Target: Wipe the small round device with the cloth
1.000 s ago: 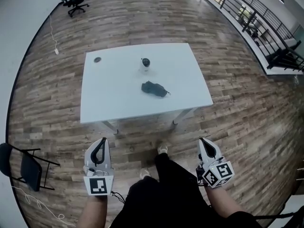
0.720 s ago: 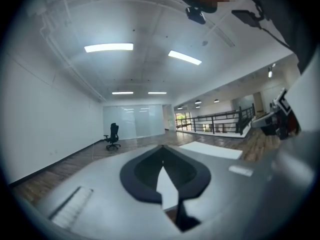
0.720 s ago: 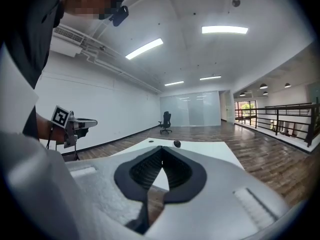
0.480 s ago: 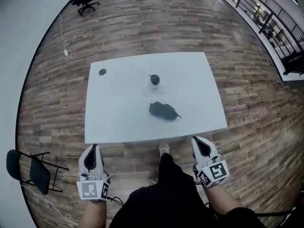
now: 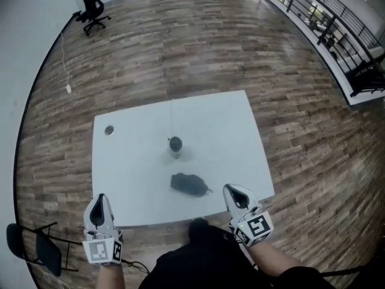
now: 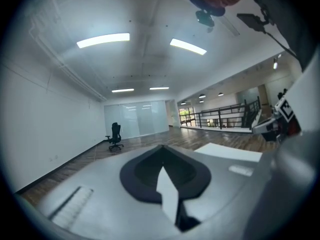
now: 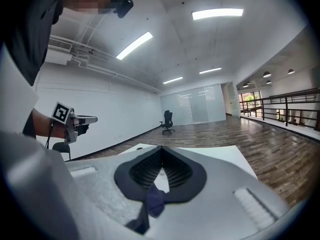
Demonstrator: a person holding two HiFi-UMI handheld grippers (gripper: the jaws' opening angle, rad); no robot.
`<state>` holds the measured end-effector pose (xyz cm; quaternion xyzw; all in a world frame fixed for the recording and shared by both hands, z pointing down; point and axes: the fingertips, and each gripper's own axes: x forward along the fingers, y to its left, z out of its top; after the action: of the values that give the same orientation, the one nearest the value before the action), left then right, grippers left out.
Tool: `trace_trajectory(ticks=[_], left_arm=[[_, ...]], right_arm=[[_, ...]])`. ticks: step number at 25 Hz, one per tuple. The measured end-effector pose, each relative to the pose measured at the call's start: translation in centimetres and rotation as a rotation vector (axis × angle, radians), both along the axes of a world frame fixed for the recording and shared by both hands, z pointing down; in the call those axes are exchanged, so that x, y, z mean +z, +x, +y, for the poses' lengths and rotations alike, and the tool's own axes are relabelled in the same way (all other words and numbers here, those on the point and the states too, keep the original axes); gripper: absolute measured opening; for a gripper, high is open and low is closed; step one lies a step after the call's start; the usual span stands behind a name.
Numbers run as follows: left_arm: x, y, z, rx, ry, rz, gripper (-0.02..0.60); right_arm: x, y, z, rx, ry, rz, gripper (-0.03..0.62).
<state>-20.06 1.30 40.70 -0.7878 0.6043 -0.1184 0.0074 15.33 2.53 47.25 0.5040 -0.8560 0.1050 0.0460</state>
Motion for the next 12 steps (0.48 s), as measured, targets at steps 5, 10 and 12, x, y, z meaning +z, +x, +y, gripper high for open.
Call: trace_trajectory(ticks=[5, 10, 12], left_arm=[[0.5, 0.5, -3.5, 0.017, 0.013, 0.008, 0.008], [2.2, 2.4, -6.8, 0.095, 0.108, 0.103, 0.008], [3.3, 2.8, -7.4, 0.120, 0.108, 0.121, 0.008]], right_arm=[[3.0, -2.3, -1.9, -0.045, -0.040, -0.001, 0.002], [3.4, -1.5, -4.8, -0.054, -0.030, 0.027, 0.002], [3.8, -1.2, -5.6, -0.043, -0.043, 0.020, 0.002]])
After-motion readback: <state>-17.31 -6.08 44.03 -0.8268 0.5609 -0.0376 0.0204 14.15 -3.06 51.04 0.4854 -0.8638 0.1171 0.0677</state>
